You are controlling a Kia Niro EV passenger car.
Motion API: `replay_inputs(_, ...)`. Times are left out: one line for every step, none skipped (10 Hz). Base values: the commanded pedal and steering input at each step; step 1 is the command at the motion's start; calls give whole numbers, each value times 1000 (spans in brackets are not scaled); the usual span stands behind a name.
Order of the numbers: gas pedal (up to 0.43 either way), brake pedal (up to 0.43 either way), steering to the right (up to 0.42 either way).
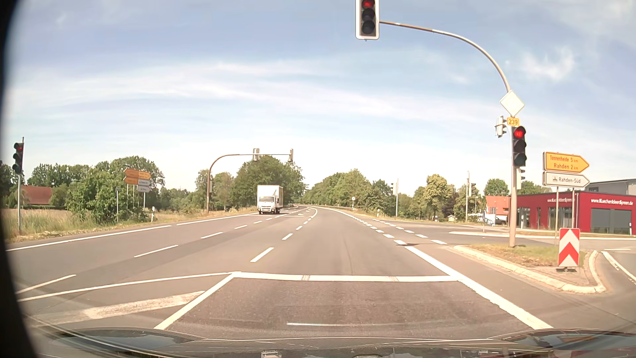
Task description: Follow the waypoints while adhering to traffic rules and regulations
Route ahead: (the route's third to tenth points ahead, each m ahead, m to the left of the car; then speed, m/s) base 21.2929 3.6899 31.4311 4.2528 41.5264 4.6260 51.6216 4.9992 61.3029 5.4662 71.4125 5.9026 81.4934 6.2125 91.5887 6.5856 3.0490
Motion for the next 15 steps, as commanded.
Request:
replay_inputs(0, 207, 2)
replay_inputs(0, 201, 2)
replay_inputs(0, 189, 2)
replay_inputs(0, 177, 2)
replay_inputs(0, 165, 2)
replay_inputs(0, 165, 2)
replay_inputs(0, 165, 2)
replay_inputs(0, 165, 2)
replay_inputs(0, 165, 2)
replay_inputs(0, 165, 2)
replay_inputs(0, 165, 2)
replay_inputs(0, 165, 2)
replay_inputs(0, 159, 2)
replay_inputs(0, 152, 2)
replay_inputs(0, 152, 2)
